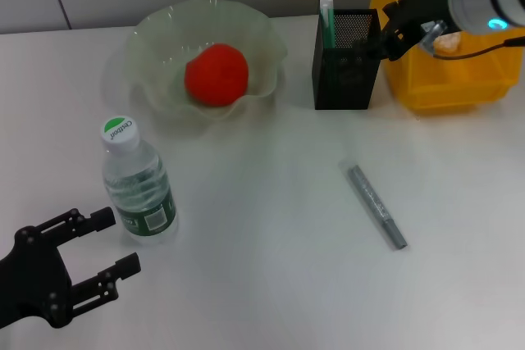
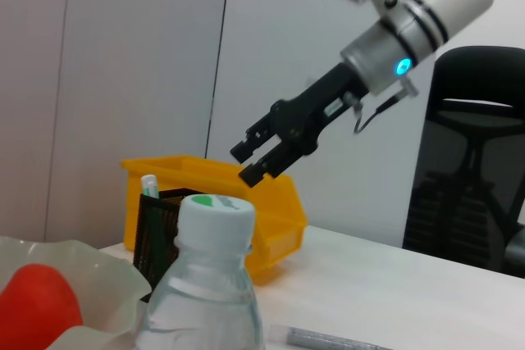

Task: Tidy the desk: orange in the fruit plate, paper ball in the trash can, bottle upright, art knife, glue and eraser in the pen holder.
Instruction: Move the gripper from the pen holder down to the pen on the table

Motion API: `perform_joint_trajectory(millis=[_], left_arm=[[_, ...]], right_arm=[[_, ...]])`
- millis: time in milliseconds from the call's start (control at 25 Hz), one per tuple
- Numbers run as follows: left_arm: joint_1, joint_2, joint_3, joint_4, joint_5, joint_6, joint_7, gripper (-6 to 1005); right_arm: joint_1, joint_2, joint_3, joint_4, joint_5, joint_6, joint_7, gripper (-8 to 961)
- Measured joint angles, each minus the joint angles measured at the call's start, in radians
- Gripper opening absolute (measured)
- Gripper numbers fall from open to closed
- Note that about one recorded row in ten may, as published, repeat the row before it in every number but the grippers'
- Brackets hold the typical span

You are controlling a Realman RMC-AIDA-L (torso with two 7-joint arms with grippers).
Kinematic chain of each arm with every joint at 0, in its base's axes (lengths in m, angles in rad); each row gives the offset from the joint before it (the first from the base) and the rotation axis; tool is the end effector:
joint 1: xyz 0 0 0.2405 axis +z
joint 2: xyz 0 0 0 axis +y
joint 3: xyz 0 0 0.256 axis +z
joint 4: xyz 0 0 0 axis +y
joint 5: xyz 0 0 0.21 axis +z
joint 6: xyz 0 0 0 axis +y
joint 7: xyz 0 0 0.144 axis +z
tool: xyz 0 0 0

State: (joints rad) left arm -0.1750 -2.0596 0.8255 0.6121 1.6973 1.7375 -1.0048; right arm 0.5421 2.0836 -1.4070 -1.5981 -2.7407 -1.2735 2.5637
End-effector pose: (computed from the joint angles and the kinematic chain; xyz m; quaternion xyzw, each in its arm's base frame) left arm -0.3166 0.2219 0.0078 -0.9143 -0.1590 -0.3267 0.1789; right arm 0.1412 0.3896 0.0462 -0.8988 0.2097 -0.0938 0.3734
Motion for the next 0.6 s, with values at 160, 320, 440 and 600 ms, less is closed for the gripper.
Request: perform_joint_trajectory(millis=[160, 320, 440, 600], left_arm=[[-0.003, 0.001, 0.005, 0.001, 0.003, 0.005, 0.005, 697], [-0.008, 0.002, 0.005, 0.005, 0.007, 0.013, 0.012, 697], [-0.009, 0.002, 0.006, 0.007, 0.009, 0.016, 0.015, 697], [-0.013, 0.003, 0.007, 0.007, 0.015, 0.03, 0.045, 697]], right_arm=[[0.043, -0.003, 0.019, -0.076, -0.005, -0.224, 0.083, 639], [0.118, -0.004, 0.02, -0.027, -0.011, -0.373, 0.168, 640], [0.165, -0.001, 0.015, 0.079, -0.012, -0.421, 0.202, 633], [0.192, 0.001, 0.011, 0.193, -0.008, -0.395, 0.252, 620]])
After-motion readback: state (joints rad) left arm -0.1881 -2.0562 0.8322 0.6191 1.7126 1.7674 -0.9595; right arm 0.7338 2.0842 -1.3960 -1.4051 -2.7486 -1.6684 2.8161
